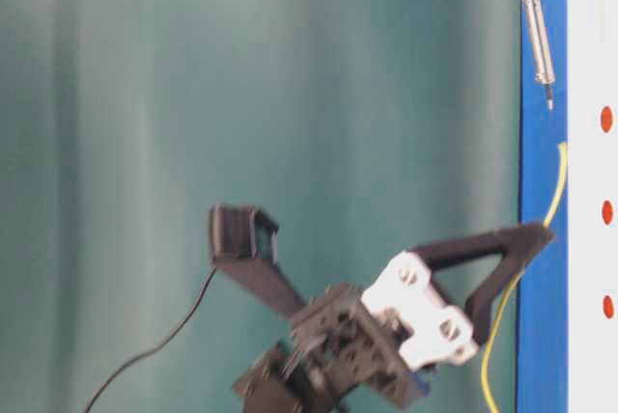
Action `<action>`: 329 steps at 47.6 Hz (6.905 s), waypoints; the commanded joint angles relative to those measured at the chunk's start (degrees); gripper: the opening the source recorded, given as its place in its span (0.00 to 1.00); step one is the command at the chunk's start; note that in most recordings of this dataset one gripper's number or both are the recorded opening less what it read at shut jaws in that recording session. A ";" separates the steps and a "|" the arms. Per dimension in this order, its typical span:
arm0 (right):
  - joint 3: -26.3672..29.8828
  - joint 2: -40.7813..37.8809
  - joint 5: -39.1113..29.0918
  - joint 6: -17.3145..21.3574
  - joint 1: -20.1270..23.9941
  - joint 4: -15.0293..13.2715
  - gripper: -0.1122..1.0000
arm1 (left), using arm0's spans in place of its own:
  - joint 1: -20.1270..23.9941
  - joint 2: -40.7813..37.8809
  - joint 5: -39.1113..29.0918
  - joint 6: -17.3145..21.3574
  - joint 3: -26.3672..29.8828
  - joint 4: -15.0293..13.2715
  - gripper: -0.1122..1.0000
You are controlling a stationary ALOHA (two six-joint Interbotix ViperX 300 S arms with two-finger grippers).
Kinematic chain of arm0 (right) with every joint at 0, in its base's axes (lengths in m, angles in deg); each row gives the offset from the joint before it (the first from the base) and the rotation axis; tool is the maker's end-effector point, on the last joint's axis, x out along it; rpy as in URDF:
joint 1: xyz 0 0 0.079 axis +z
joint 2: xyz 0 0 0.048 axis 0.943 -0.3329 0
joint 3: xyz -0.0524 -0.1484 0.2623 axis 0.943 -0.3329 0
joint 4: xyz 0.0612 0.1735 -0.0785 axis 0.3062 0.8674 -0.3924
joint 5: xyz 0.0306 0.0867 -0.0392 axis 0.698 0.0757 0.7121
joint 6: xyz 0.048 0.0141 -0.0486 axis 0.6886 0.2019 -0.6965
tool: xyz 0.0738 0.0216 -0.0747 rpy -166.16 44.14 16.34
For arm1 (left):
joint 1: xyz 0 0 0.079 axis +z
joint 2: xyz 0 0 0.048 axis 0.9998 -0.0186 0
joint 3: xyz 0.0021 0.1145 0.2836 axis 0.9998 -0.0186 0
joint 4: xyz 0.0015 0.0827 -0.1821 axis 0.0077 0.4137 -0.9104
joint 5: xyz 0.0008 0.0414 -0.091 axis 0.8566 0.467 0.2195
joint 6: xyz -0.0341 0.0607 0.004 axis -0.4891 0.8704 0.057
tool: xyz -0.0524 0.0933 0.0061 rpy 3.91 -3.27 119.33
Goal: Touch the tip of the soldering iron to the tip of the solder at the mark.
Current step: 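Shift both tools right and meet tips at the right red dot, then hold iron tip against solder tip at the right red dot, then withdraw both tools and lower them back onto the blue table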
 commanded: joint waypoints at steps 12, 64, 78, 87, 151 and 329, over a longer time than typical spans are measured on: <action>0.44 0.18 0.53 0.09 -0.09 -0.09 0.16 | -0.18 -3.34 0.53 -0.26 3.16 0.18 0.13; 0.88 -3.34 1.85 0.18 -0.09 -0.09 0.16 | 0.35 -4.83 0.53 -0.35 3.87 0.18 0.13; 1.76 -6.24 2.46 0.18 -0.09 -0.18 0.16 | 0.35 -4.92 0.26 -0.44 3.78 0.18 0.13; 2.29 -7.21 2.55 0.18 -0.09 -0.18 0.16 | 0.26 -4.92 0.26 -0.44 3.87 0.18 0.13; 2.64 -7.73 2.55 0.09 0.00 -0.18 0.16 | 0.26 -4.92 0.26 -0.44 3.78 0.18 0.13; -1.41 -17.84 32.70 12.66 33.84 3.60 0.16 | -31.03 -1.14 23.91 -6.15 -17.14 0.00 0.13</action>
